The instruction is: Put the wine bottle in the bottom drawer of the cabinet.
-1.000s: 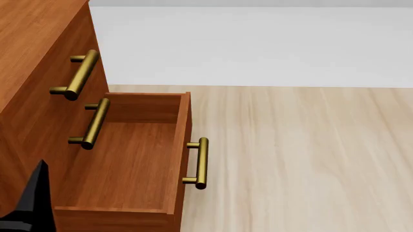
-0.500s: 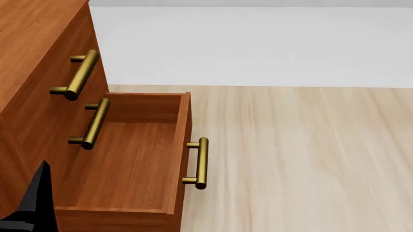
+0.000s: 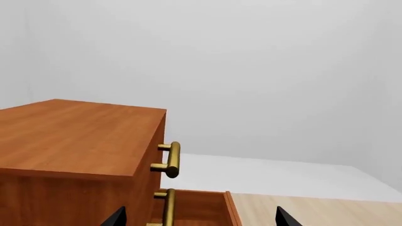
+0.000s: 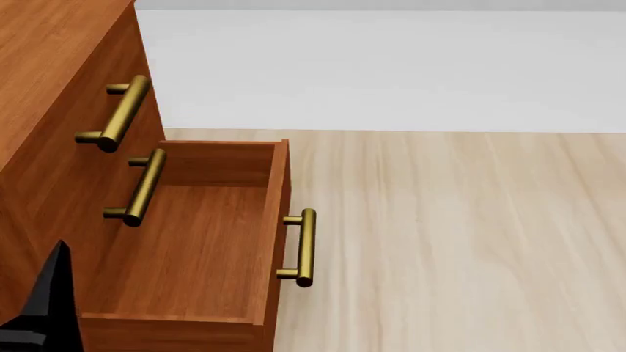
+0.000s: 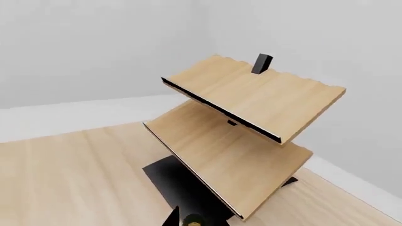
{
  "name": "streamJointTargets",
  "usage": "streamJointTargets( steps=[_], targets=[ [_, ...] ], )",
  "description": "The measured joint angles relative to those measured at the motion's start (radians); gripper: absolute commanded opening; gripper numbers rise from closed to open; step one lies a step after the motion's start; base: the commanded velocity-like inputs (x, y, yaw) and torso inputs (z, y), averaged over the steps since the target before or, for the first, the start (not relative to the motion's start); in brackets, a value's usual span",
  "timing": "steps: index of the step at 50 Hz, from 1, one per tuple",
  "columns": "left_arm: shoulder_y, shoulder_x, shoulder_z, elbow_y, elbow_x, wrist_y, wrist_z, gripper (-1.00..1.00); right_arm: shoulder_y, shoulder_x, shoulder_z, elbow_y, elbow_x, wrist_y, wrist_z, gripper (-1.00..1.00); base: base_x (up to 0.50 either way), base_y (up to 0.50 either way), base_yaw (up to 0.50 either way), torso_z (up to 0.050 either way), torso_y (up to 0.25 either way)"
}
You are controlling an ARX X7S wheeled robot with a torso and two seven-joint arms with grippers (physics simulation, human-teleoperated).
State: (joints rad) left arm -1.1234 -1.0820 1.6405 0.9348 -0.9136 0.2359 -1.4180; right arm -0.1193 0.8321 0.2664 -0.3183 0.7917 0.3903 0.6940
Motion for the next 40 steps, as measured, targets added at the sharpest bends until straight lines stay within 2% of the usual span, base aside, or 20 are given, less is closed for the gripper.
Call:
streamJointTargets(
  steps=[12,22,40],
  targets=[
    [0.011,-0.005,-0.003,-0.01,0.005,0.005,0.003,1.0,0.122,0.104,-0.028,-0.11,0.086,0.125,0.036,-1.0,0.0,0.0,0.0,0.0,0.001],
    [0.014,-0.009,-0.006,-0.007,0.005,0.0,0.002,1.0,0.349,0.163,-0.128,-0.156,0.184,0.258,0.058,-1.0,0.0,0.0,0.0,0.0,0.0],
    [0.022,-0.011,-0.012,-0.013,-0.001,0.001,0.011,1.0,0.817,0.132,-0.395,-0.163,0.244,0.489,0.021,-1.0,0.0,0.0,0.0,0.0,0.001]
  ],
)
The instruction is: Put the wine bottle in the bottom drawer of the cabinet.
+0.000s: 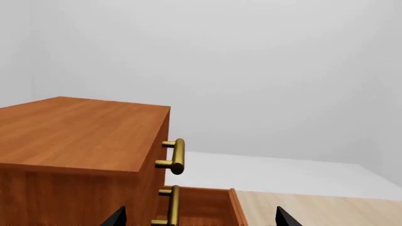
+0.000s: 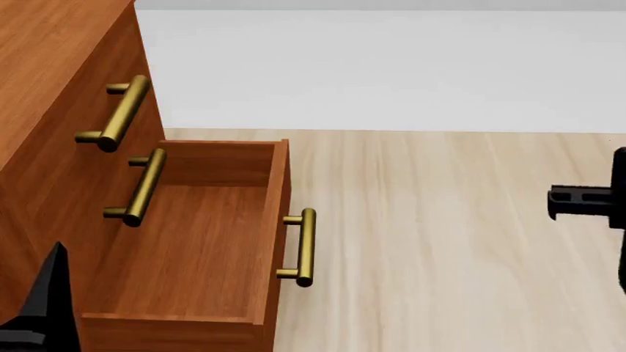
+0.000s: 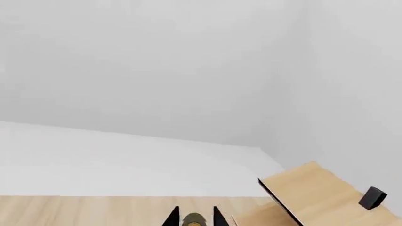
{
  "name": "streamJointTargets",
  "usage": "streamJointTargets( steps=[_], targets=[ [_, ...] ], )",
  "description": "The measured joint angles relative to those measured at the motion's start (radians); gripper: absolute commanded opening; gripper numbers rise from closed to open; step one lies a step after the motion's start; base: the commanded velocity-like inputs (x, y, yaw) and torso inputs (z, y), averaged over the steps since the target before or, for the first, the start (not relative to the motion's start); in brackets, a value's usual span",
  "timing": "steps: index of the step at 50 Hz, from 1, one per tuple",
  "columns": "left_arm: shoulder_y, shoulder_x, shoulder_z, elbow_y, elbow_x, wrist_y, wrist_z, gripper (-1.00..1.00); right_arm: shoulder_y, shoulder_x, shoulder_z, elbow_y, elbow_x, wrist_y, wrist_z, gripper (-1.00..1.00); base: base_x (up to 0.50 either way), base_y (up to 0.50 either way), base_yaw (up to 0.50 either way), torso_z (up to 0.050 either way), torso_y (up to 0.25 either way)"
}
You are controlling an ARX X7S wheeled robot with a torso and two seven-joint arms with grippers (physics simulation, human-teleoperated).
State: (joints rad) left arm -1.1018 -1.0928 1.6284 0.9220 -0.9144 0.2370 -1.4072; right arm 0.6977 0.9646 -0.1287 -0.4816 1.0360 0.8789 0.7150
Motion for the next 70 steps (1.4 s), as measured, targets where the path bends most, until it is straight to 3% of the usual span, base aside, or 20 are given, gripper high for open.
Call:
streamJointTargets(
  steps=[27,70],
  targets=[
    [0.013,-0.002,-0.012,-0.009,-0.003,0.003,0.0,1.0,0.463,-0.23,-0.266,0.172,-0.027,0.185,-0.113,-1.0,0.0,0.0,0.0,0.0,0.001],
    [0.045,-0.001,-0.029,-0.039,-0.008,0.03,0.021,1.0,0.792,-0.561,-0.415,0.608,-0.055,0.206,-0.291,-1.0,0.0,0.0,0.0,0.0,0.001]
  ],
)
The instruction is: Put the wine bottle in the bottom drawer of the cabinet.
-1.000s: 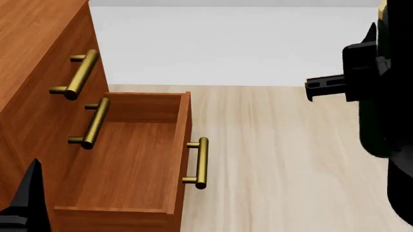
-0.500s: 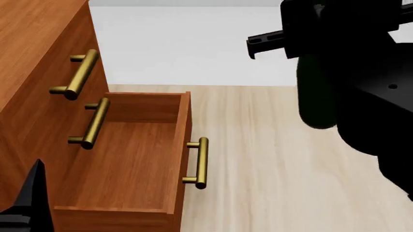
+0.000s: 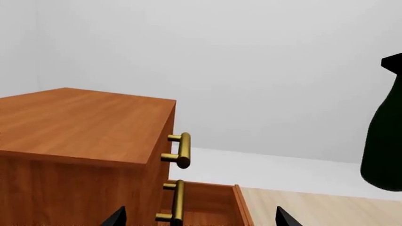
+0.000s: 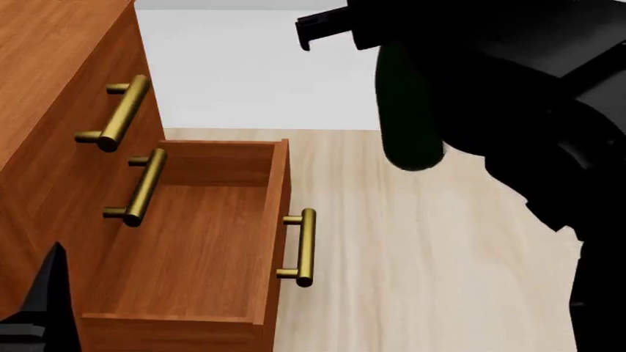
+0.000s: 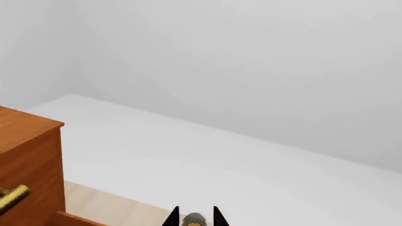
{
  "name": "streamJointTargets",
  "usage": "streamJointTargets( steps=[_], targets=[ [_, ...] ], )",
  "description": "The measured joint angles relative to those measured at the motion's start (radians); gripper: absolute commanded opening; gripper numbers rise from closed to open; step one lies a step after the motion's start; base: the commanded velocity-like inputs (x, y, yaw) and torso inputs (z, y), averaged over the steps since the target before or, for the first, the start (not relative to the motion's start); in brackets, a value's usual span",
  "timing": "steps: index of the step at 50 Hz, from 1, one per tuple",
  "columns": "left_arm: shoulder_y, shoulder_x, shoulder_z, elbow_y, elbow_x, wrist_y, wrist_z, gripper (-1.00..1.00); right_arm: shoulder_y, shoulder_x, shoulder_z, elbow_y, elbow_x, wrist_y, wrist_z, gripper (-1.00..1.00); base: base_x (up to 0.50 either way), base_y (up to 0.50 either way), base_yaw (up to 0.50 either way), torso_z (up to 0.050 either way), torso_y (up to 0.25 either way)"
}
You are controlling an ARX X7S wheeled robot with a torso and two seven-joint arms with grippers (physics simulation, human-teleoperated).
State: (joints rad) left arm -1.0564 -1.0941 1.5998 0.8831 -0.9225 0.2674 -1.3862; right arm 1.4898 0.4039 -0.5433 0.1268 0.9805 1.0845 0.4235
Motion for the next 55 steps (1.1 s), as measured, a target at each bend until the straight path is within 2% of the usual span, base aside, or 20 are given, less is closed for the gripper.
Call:
streamJointTargets(
  steps=[55],
  targets=[
    [0.042,-0.022,-0.014,-0.02,0.02,0.028,0.029,1.0,0.094,-0.301,-0.062,0.455,-0.04,-0.17,-0.166,-1.0,0.0,0.0,0.0,0.0,0.001]
  ],
)
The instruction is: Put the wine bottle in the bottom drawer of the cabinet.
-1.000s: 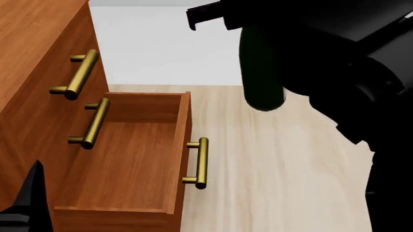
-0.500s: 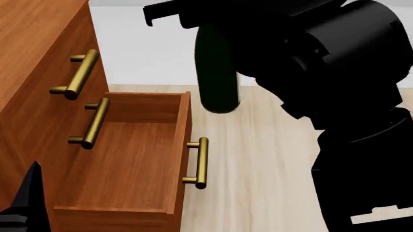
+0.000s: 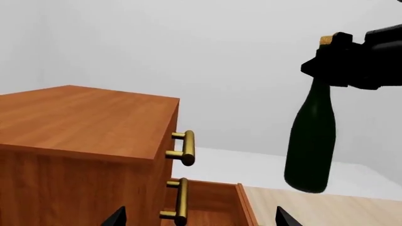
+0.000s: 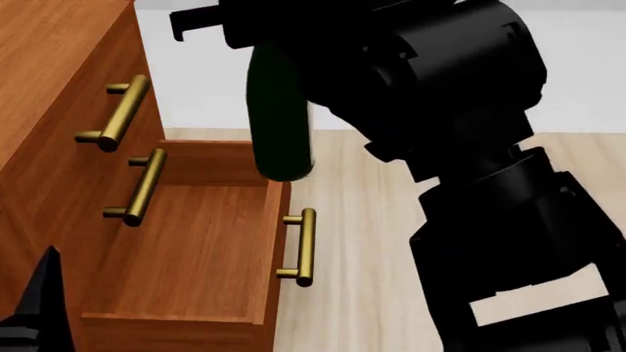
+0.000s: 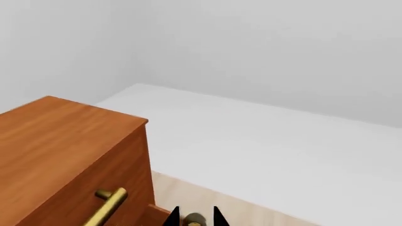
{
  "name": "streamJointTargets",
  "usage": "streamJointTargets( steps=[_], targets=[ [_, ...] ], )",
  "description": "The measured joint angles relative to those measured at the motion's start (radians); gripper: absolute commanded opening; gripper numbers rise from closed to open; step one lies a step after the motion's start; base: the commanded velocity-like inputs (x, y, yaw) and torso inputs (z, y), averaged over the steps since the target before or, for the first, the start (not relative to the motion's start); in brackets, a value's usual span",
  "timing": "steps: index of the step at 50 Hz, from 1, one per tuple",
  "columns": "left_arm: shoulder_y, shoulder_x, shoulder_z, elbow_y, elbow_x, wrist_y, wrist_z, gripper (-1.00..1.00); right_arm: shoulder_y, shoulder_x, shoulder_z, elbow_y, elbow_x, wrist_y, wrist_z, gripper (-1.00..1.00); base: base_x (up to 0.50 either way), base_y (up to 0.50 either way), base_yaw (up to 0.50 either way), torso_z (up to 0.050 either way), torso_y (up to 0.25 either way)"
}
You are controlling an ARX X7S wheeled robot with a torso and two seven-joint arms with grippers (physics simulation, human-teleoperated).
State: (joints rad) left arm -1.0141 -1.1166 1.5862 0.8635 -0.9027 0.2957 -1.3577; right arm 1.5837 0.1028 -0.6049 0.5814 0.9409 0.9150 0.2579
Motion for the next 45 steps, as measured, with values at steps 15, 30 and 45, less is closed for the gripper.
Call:
streamJointTargets(
  steps=[15,30,45],
  targets=[
    [0.002,-0.007,-0.007,0.002,-0.001,-0.002,0.002,1.0,0.018,-0.066,-0.04,0.091,0.014,-0.045,-0.039,-1.0,0.0,0.0,0.0,0.0,0.001],
    [0.008,-0.015,-0.012,0.001,-0.003,0.003,0.008,1.0,0.072,-0.094,-0.296,0.218,0.249,-0.207,-0.063,-1.0,0.0,0.0,0.0,0.001,0.001],
    [0.018,-0.021,-0.017,-0.004,-0.001,0.014,0.018,1.0,0.153,-0.102,-0.702,0.302,0.66,-0.425,-0.093,-1.0,0.0,0.0,0.0,0.0,0.001]
  ],
)
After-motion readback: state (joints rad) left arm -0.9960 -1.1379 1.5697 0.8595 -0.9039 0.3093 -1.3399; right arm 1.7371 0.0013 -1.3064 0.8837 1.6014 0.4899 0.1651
